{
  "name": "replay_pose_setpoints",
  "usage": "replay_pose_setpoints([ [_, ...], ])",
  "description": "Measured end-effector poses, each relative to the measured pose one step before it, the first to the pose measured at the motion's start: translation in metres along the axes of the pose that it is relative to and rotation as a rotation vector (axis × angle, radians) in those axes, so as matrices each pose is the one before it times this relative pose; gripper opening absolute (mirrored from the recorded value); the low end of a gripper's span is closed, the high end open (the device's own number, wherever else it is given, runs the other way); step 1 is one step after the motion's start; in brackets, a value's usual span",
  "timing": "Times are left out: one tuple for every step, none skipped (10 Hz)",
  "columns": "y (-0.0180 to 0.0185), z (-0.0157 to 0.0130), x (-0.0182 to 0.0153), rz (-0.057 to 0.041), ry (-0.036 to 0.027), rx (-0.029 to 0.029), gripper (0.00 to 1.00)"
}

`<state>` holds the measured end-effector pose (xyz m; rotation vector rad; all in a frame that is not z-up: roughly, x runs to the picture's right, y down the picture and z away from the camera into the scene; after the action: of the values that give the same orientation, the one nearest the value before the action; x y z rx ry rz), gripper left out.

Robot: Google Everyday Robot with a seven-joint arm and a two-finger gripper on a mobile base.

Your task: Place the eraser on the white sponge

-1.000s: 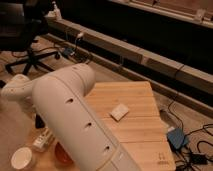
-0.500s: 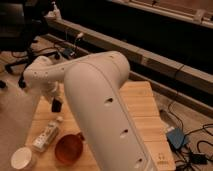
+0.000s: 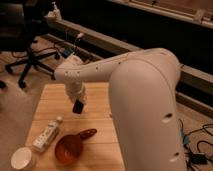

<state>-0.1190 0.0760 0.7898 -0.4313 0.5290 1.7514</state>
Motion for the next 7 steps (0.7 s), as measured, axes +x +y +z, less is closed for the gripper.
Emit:
replay_pose_setpoints([
  [-0.01815, -0.00029, 0.00178, 0.02691, 0.00244, 0.00456, 0.23],
  [-0.01697, 0.00181, 0.00141, 0.02321, 0.00547, 0.00704, 0.23],
  [-0.00612, 0.00225, -0.00038, 0.00432, 0.00125, 0.00616, 0.23],
  [0.00152, 0.00045, 0.00270, -0.00132, 0.00535, -0.00238, 0.23],
  [0.00106, -0.00008, 0.00009, -0.00108, -0.00077, -0.00243, 0.23],
  [-0.00361, 0.00093, -0.00091, 0.00426, 0.00033, 0.00200, 0.23],
  [-0.01138, 0.00456, -0.00350, 0.02283, 0.00561, -0.01059, 0.23],
])
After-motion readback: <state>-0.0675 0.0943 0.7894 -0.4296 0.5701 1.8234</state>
